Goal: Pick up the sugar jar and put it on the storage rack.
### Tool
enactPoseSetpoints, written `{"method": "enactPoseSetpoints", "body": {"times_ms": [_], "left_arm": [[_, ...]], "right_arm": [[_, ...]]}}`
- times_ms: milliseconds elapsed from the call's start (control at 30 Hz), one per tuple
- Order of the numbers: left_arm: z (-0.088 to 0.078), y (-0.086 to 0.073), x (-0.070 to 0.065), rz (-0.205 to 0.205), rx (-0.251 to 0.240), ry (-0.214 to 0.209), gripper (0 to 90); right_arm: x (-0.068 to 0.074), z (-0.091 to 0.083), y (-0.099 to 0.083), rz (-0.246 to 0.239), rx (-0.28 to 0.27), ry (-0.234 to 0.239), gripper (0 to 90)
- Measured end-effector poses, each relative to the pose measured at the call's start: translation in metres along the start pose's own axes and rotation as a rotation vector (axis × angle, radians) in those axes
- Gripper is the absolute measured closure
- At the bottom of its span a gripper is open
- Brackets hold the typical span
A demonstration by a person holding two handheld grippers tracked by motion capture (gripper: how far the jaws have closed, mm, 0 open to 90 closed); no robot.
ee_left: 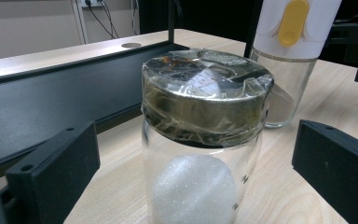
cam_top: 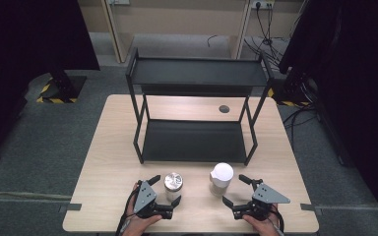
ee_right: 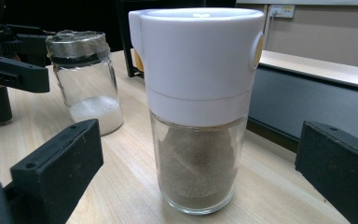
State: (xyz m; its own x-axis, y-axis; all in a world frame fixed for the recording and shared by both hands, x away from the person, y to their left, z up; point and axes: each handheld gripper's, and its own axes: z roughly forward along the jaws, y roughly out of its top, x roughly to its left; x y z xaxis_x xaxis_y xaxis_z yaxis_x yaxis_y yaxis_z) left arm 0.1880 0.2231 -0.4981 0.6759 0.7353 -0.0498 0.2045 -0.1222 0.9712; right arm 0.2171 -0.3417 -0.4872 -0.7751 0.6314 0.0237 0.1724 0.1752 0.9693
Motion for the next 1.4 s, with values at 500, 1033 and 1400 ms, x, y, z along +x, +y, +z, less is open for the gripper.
{"method": "enactPoseSetpoints", "body": {"times_ms": [500,1033,1400], "left_arm": [[0.0003,-0.0006,0.0006,-0.005,-0.003,-0.004,0.3],[0.0001,-0.0010,0.0008,-0.010,-0.006,-0.002,0.3],[0.0005,-0.0013,0.0004,-0.008,-0.008,-0.003,0.3]], "right_arm": [[-0.0006,0.0003,-0.0007,0.008,-0.002,0.004,1.2],[-0.0010,-0.0003,-0.0017,0.011,-0.010,0.003,1.2],[-0.0012,-0.0005,-0.0023,0.014,-0.015,0.005,1.2]]}}
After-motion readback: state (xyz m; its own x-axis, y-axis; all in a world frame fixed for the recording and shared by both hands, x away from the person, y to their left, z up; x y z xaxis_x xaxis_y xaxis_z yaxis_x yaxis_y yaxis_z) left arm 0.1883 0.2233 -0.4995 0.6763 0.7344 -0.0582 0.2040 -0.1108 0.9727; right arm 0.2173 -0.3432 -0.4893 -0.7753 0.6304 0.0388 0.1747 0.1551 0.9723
